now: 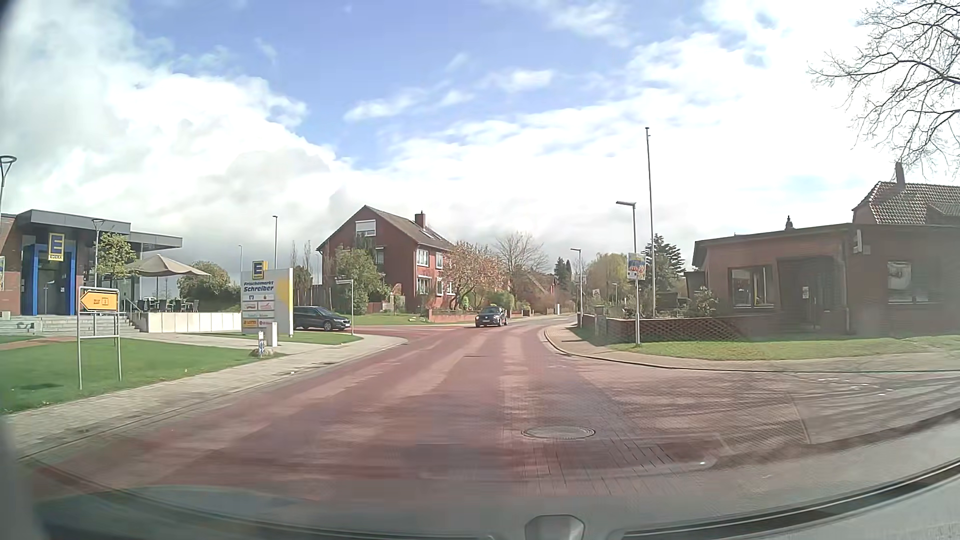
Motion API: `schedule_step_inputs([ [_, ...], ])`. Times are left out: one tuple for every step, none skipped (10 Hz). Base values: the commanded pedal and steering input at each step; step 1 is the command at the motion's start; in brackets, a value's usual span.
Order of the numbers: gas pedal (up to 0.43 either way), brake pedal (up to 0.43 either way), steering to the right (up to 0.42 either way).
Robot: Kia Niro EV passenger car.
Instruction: Follow the waypoints while adhering to traffic rules and regulations
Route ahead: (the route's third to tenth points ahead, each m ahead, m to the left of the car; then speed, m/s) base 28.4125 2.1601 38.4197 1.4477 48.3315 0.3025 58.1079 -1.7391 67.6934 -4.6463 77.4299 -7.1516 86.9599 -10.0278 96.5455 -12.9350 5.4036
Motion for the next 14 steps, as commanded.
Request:
schedule_step_inputs([
  [0.26, 0.0, -0.006],
  [0.26, 0.0, -0.006],
  [0.26, 0.0, -0.003],
  [0.26, 0.006, 0.003],
  [0.26, 0.006, 0.004],
  [0.26, 0.0, 0.004],
  [0.26, 0.0, 0.004],
  [0.26, 0.0, 0.004],
  [0.26, 0.006, 0.004],
  [0.26, 0.0, 0.004],
  [0.26, 0.0, 0.004],
  [0.26, 0.0, 0.004],
  [0.26, 0.0, 0.004],
  [0.248, 0.0, 0.004],
])
